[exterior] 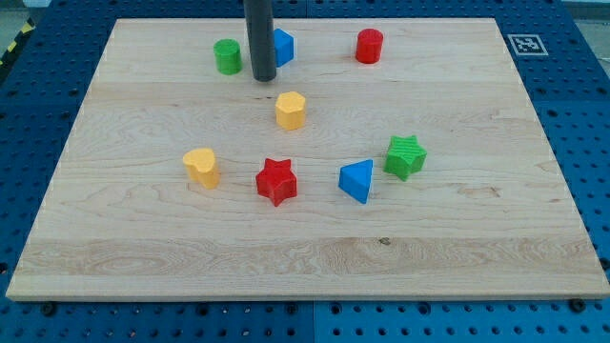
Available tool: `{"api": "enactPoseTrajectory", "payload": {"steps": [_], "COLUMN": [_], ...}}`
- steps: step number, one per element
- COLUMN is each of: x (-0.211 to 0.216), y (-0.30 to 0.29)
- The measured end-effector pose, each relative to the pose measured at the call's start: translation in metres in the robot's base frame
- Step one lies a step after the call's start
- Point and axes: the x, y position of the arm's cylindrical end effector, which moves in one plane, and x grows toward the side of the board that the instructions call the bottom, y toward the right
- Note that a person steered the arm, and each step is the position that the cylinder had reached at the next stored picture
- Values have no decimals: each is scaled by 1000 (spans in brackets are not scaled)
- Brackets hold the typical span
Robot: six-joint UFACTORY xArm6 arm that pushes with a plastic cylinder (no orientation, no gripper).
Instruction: Nudge green circle down a bit
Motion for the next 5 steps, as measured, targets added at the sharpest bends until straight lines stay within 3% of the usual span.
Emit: {"api": "enactPoseTrajectory", "payload": {"steps": [2, 3, 4, 5], "x": [-3, -29, -81, -102], "y": [-68, -111, -115, -104]}}
